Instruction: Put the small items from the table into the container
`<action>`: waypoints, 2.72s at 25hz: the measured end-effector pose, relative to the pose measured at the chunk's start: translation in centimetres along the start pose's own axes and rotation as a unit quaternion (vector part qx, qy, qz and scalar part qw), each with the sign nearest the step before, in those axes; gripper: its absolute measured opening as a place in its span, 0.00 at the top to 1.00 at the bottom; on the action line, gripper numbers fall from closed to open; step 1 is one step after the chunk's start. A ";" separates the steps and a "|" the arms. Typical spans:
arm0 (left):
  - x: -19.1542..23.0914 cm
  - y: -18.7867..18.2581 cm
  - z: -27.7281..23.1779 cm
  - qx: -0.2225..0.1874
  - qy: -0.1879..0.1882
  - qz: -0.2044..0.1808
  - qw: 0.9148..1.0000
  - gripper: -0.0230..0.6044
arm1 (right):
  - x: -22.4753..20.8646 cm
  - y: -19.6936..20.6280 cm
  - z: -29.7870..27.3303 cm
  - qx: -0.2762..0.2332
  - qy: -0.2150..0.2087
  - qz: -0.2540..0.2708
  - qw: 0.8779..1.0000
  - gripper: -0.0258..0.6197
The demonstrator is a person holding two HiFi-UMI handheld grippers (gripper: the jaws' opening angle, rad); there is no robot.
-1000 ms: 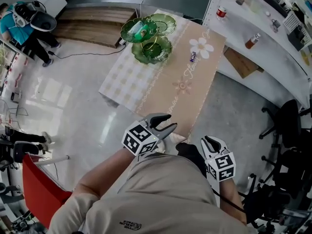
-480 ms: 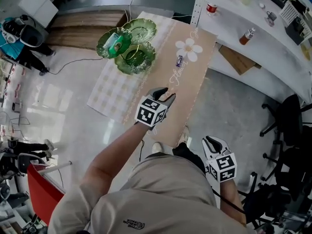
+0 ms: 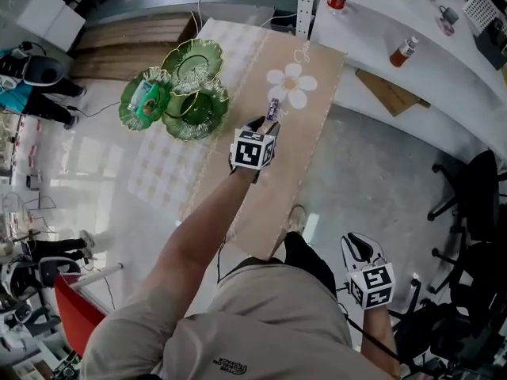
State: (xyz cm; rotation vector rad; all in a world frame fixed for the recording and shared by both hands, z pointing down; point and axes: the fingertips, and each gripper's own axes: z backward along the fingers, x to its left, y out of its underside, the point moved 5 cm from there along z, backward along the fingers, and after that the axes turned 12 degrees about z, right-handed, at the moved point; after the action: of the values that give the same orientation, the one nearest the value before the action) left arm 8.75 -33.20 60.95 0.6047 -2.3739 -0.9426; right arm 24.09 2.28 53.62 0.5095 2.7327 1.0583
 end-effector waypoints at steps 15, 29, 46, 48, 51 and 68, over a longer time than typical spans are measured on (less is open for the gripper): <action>3.4 0.9 -8.5 0.054 -0.081 0.018 0.995 0.71 | -4.9 2.6 -1.4 0.031 -0.009 -0.034 0.999 0.86; 1.4 0.0 -1.6 0.014 -0.045 -0.004 0.999 0.82 | -2.1 1.4 -2.4 0.008 -0.027 -0.007 1.000 0.86; 0.5 -2.1 18.5 -0.028 0.040 -0.045 0.998 0.82 | 6.7 -3.8 -2.8 -0.032 -0.045 0.065 0.996 0.86; 0.8 -2.5 21.1 -0.031 0.049 -0.056 0.997 0.82 | 7.6 -4.4 -2.8 -0.039 -0.044 0.071 0.996 0.86; 2.0 -3.5 24.9 -0.037 0.053 -0.070 0.995 0.82 | 9.0 -5.0 -2.9 -0.045 -0.042 0.077 0.995 0.86; 12.9 -10.9 28.5 -0.029 -0.044 -0.106 0.993 0.82 | 12.8 -6.6 -2.8 -0.056 -0.026 0.083 0.995 0.86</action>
State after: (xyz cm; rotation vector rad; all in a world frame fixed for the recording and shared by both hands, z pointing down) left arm -16.04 -33.67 39.02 0.8219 -2.3840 -1.1470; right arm 9.75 0.77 50.78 0.7443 2.6055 1.2102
